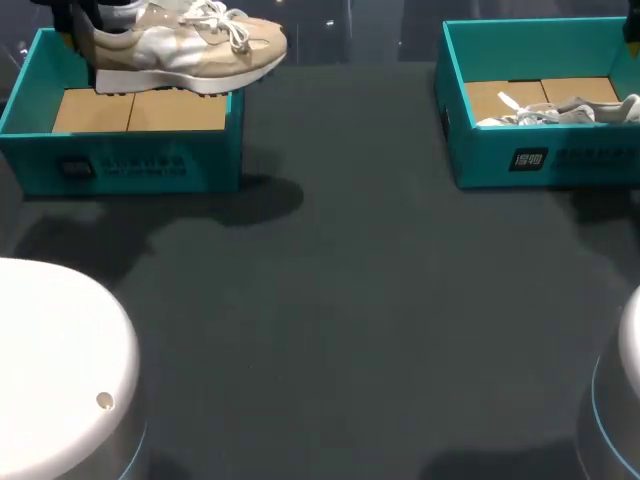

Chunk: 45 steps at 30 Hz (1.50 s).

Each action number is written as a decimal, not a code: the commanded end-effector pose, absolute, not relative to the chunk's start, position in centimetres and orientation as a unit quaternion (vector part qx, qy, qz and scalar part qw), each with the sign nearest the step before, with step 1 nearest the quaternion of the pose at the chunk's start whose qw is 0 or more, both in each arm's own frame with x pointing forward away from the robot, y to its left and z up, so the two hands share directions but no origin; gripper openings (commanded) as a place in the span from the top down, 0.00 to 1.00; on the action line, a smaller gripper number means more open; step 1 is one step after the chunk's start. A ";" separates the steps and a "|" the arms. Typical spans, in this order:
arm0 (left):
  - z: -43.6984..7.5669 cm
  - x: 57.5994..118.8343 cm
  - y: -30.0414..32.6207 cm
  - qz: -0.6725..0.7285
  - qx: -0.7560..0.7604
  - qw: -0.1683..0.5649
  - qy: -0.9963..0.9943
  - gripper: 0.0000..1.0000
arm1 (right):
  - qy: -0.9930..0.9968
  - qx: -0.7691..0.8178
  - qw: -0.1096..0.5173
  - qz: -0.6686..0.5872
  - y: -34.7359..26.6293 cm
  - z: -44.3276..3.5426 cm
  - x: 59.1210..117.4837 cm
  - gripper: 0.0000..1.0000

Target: Take the shoe out of the shoebox, open the shoe tongue, remove and reinsert the insole, then place the shoe into the shoebox

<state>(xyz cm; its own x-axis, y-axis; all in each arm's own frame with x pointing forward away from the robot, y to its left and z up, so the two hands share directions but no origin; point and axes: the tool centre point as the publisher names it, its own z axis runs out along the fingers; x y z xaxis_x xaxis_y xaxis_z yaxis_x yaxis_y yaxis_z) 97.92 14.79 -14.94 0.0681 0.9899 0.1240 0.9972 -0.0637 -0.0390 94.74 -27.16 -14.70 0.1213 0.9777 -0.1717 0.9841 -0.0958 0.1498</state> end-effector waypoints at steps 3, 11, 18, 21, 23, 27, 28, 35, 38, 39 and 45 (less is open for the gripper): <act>-15.0 90.5 12.6 -0.099 -0.742 -0.007 -0.663 1.00 | 0.662 0.740 0.114 -0.014 -27.1 -14.7 94.7 0.00; -16.4 86.6 10.3 -0.103 -0.757 0.002 -0.645 1.00 | 0.662 0.740 0.114 -0.014 -27.1 -14.7 94.7 0.00; -18.3 85.5 7.9 -0.103 -0.760 0.014 -0.642 1.00 | 0.662 0.740 0.114 -0.014 -27.1 -14.7 94.7 0.00; -19.3 84.8 6.9 -0.109 -0.760 0.016 -0.641 1.00 | 0.662 0.740 0.114 -0.014 -27.1 -14.7 94.7 0.00; -19.9 84.3 6.1 -0.117 -0.759 0.014 -0.640 1.00 | 0.662 0.740 0.114 -0.014 -27.1 -14.7 94.7 0.00; -20.9 83.4 4.6 -0.119 -0.759 0.016 -0.640 1.00 | 0.662 0.740 0.114 -0.014 -27.1 -14.7 94.7 0.00; -21.1 83.2 4.2 -0.117 -0.760 0.019 -0.639 1.00 | 0.662 0.740 0.114 -0.014 -27.1 -14.7 94.7 0.00; -21.8 82.4 2.7 -0.108 -0.759 0.022 -0.642 1.00 | 0.662 0.740 0.114 -0.014 -27.1 -14.7 94.7 0.00; -21.8 82.4 2.7 -0.108 -0.759 0.022 -0.642 1.00 | 0.662 0.740 0.114 -0.014 -27.1 -14.7 94.7 0.00; -21.8 82.4 2.7 -0.108 -0.759 0.022 -0.642 1.00 | 0.662 0.740 0.114 -0.014 -27.1 -14.7 94.7 0.00; -21.8 82.4 2.7 -0.108 -0.759 0.022 -0.642 1.00 | 0.662 0.740 0.114 -0.014 -27.1 -14.7 94.7 0.00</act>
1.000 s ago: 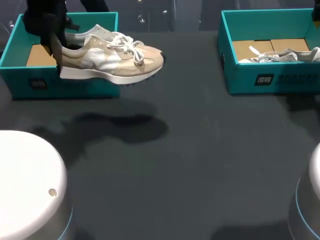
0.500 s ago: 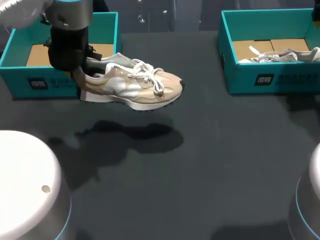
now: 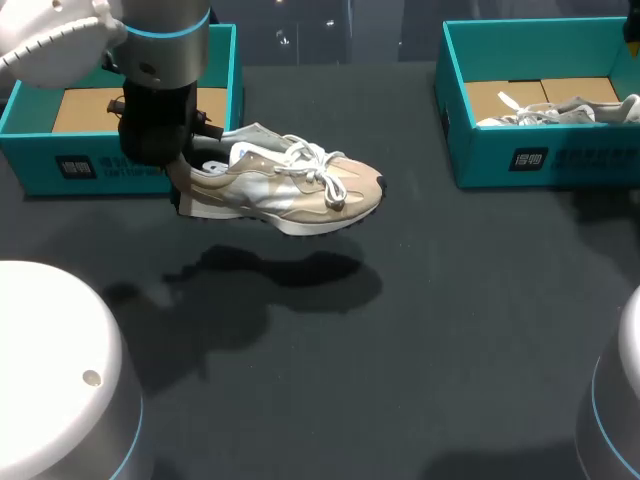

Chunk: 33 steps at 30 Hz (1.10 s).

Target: Take the shoe out of the shoebox, open the shoe tongue, remove and reinsert the insole, then place the shoe into the shoebox

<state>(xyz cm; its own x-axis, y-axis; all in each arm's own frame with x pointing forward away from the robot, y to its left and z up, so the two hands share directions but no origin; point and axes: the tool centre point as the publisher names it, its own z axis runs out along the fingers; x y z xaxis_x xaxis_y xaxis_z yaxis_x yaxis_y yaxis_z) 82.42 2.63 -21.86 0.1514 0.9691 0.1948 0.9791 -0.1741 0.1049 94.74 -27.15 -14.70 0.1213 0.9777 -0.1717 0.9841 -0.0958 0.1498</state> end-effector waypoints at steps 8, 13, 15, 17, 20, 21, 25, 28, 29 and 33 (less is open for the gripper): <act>-24.9 78.1 -0.1 -0.131 -0.756 0.041 -0.640 1.00 | 0.662 0.740 0.114 -0.014 -27.1 -14.7 94.7 0.00; -26.8 75.5 -2.8 -0.112 -0.766 0.061 -0.630 1.00 | 0.662 0.740 0.114 -0.014 -27.1 -14.7 94.7 0.00; -27.3 74.8 -3.8 -0.105 -0.765 0.069 -0.632 1.00 | 0.662 0.740 0.114 -0.014 -27.1 -14.7 94.7 0.00; -27.5 74.6 -4.2 -0.099 -0.766 0.073 -0.632 1.00 | 0.662 0.740 0.114 -0.014 -27.1 -14.7 94.7 0.00; -27.5 74.6 -4.2 -0.099 -0.766 0.073 -0.632 1.00 | 0.662 0.740 0.114 -0.014 -27.1 -14.7 94.7 0.00; -27.5 74.6 -4.2 -0.099 -0.766 0.073 -0.632 1.00 | 0.662 0.740 0.114 -0.014 -27.1 -14.7 94.7 0.00; -27.5 74.6 -4.2 -0.099 -0.766 0.073 -0.632 1.00 | 0.662 0.740 0.114 -0.014 -27.1 -14.7 94.7 0.00; -27.5 74.6 -4.2 -0.099 -0.766 0.073 -0.632 1.00 | 0.662 0.740 0.114 -0.014 -27.1 -14.7 94.7 0.00; -28.4 74.5 -4.6 -0.107 -0.763 0.071 -0.633 1.00 | 0.662 0.740 0.114 -0.014 -27.1 -14.7 94.7 0.00; -30.9 74.3 -6.0 -0.090 -0.762 0.079 -0.637 1.00 | 0.662 0.740 0.114 -0.014 -27.1 -14.7 94.7 0.00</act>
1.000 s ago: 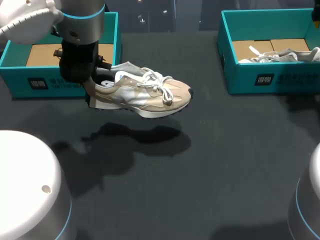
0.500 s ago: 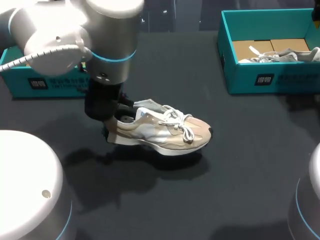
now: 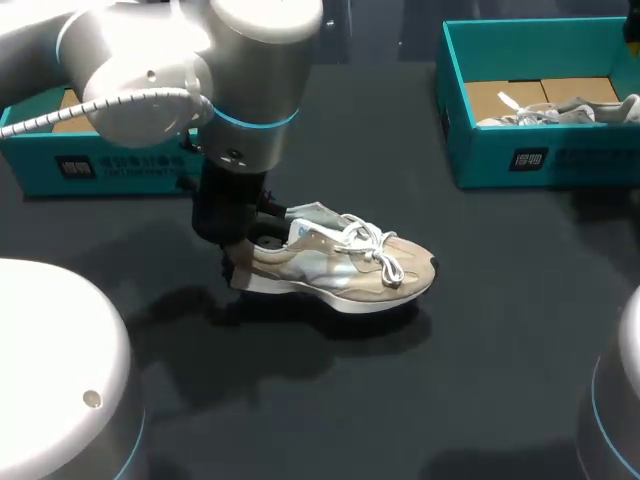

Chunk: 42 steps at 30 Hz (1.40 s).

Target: Take the shoe out of the shoebox, open the shoe tongue, remove and reinsert the insole, then place the shoe into the shoebox

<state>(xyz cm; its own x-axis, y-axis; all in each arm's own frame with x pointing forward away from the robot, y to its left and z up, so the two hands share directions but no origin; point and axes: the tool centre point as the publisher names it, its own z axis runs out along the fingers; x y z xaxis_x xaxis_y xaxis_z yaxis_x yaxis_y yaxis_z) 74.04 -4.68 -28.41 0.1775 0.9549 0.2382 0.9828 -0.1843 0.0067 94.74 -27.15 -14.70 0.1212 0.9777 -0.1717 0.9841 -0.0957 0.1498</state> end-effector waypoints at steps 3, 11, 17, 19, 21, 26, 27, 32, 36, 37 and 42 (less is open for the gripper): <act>-32.1 74.2 -6.8 -0.086 -0.763 0.078 -0.636 1.00 | 0.662 0.740 0.114 -0.014 -27.1 -14.7 94.7 0.00; -33.9 74.4 -8.4 -0.095 -0.766 0.064 -0.632 1.00 | 0.662 0.740 0.114 -0.014 -27.1 -14.7 94.7 0.00; -35.3 74.4 -9.4 -0.106 -0.761 0.059 -0.637 1.00 | 0.662 0.740 0.114 -0.014 -27.1 -14.7 94.7 0.00; -35.8 74.4 -9.6 -0.108 -0.759 0.058 -0.639 1.00 | 0.662 0.740 0.114 -0.014 -27.1 -14.7 94.7 0.00; -36.3 74.4 -9.8 -0.112 -0.758 0.056 -0.640 1.00 | 0.662 0.740 0.114 -0.014 -27.1 -14.7 94.7 0.00; -37.3 74.6 -10.5 -0.118 -0.750 0.058 -0.648 1.00 | 0.662 0.740 0.114 -0.014 -27.1 -14.7 94.7 0.00; -37.4 74.7 -10.6 -0.118 -0.749 0.058 -0.650 1.00 | 0.662 0.740 0.114 -0.014 -27.1 -14.7 94.7 0.00; -38.0 74.8 -11.0 -0.109 -0.742 0.063 -0.659 1.00 | 0.662 0.740 0.114 -0.014 -27.1 -14.7 94.7 0.00; -38.1 74.6 -11.3 -0.106 -0.740 0.062 -0.662 1.00 | 0.662 0.740 0.114 -0.014 -27.1 -14.7 94.7 0.00; -38.1 74.5 -11.4 -0.103 -0.738 0.062 -0.664 1.00 | 0.662 0.740 0.114 -0.014 -27.1 -14.7 94.7 0.00; -38.3 74.3 -11.9 -0.101 -0.735 0.062 -0.667 1.00 | 0.662 0.740 0.114 -0.014 -27.1 -14.7 94.7 0.00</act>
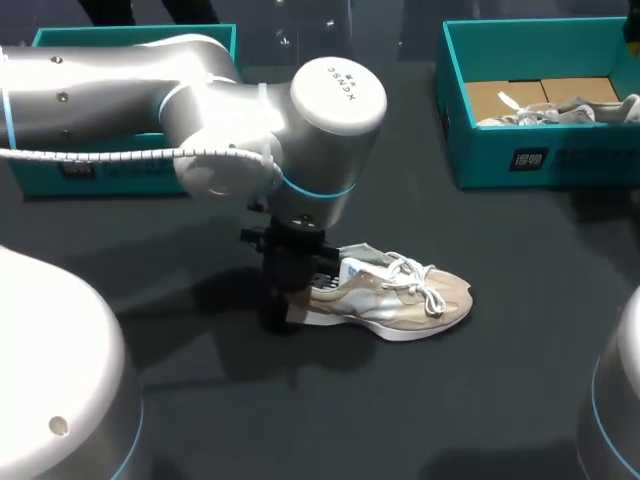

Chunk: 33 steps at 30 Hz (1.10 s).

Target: Take the shoe out of the shoebox, open the shoe tongue, remove and reinsert the insole, then place the shoe into the shoebox

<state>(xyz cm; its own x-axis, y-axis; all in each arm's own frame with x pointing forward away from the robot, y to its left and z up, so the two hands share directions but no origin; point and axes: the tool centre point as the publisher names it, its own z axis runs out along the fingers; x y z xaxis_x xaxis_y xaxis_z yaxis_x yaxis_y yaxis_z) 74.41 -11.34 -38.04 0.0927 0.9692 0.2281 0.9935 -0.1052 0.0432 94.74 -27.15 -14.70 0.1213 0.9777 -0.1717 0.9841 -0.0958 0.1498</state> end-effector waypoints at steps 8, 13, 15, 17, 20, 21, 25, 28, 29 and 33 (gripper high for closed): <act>-38.6 74.1 -12.3 -0.097 -0.731 0.066 -0.672 1.00 | 0.662 0.740 0.114 -0.014 -27.1 -14.7 94.7 0.00; -39.0 73.9 -12.3 -0.096 -0.731 0.069 -0.672 0.80 | 0.662 0.740 0.114 -0.014 -27.1 -14.7 94.7 0.00; -39.0 73.9 -12.3 -0.096 -0.731 0.070 -0.672 0.62 | 0.662 0.740 0.114 -0.014 -27.1 -14.7 94.7 0.00; -39.0 74.0 -12.3 -0.095 -0.730 0.070 -0.673 0.38 | 0.662 0.740 0.114 -0.014 -27.1 -14.7 94.7 0.00; -39.0 74.0 -12.3 -0.094 -0.729 0.069 -0.674 0.17 | 0.662 0.740 0.114 -0.014 -27.1 -14.7 94.7 0.00; -39.0 74.0 -12.3 -0.093 -0.729 0.069 -0.675 0.14 | 0.662 0.740 0.114 -0.014 -27.1 -14.7 94.7 0.00; -38.6 73.9 -12.2 -0.089 -0.727 0.066 -0.678 0.00 | 0.662 0.740 0.114 -0.014 -27.1 -14.7 94.7 0.00; -38.2 73.9 -12.1 -0.084 -0.726 0.060 -0.680 0.00 | 0.662 0.740 0.114 -0.014 -27.1 -14.7 94.7 0.00; -38.0 73.8 -12.0 -0.081 -0.725 0.058 -0.681 0.00 | 0.662 0.740 0.114 -0.014 -27.1 -14.7 94.7 0.00; -36.7 73.5 -11.8 -0.062 -0.723 0.046 -0.687 0.00 | 0.662 0.740 0.114 -0.014 -27.1 -14.7 94.7 0.00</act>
<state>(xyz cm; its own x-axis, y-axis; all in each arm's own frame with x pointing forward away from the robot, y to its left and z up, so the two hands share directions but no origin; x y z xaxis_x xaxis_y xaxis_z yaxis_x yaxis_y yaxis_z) 73.74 -12.98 -37.76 0.0480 0.9817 0.1842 0.9985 -0.0522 0.0181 94.74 -27.16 -14.70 0.1213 0.9777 -0.1717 0.9841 -0.0958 0.1498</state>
